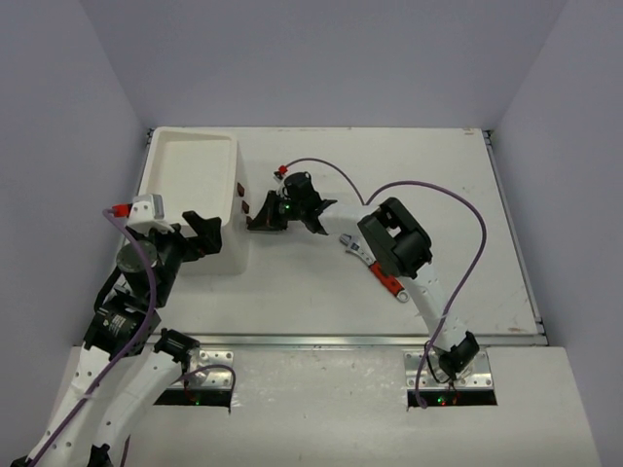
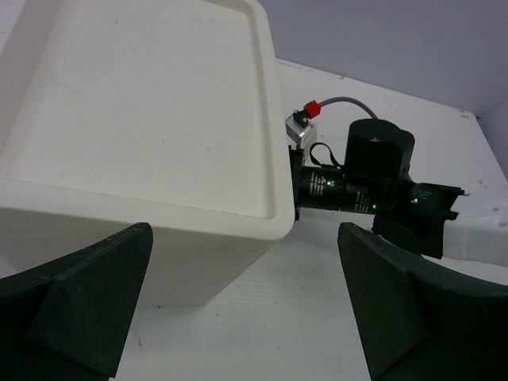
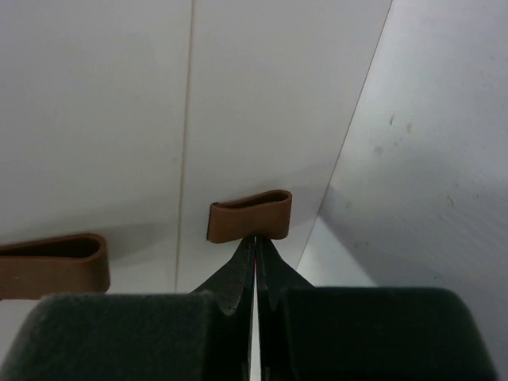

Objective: Sort the tools into containers

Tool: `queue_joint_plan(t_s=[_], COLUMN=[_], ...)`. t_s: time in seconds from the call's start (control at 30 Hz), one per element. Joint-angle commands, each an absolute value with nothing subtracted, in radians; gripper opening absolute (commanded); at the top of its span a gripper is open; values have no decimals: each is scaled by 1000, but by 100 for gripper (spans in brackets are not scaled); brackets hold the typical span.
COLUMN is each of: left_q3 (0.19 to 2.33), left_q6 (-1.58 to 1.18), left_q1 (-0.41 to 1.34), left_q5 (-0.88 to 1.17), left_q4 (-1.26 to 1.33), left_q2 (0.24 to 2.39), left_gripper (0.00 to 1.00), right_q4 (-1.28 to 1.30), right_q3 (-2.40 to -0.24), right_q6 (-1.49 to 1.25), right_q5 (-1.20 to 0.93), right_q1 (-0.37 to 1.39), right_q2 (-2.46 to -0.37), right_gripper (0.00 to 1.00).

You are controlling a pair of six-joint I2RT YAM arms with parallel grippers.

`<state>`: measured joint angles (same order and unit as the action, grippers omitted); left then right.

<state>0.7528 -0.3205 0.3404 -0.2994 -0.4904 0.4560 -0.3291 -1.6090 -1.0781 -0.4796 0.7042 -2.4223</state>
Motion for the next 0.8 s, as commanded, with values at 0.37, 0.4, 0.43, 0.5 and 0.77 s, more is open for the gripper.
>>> queue_joint_plan(t_s=[0.37, 0.4, 0.43, 0.5, 0.77], left_q3=[777, 775, 774, 771, 768], left_q6=[-337, -338, -339, -337, -336], left_q1=[326, 325, 325, 325, 322], left_q5=[-374, -370, -365, -355, -339], left_q4=[-461, -457, -454, -449, -443], left_q2=[332, 321, 314, 293, 302], left_gripper=[100, 100, 100, 100, 100], right_q4=[-399, -308, -254, -91, 247], right_q3=[-1157, -1143, -1141, -1148, -1022], right_q6=[-940, -869, -802, -684, -292], right_q5=[-288, -287, -285, -249, -69], right_q1=[585, 552, 531, 503, 389], right_q2=[-1986, -1915, -1883, -1804, -1541], right_gripper=[30, 36, 41, 49, 73])
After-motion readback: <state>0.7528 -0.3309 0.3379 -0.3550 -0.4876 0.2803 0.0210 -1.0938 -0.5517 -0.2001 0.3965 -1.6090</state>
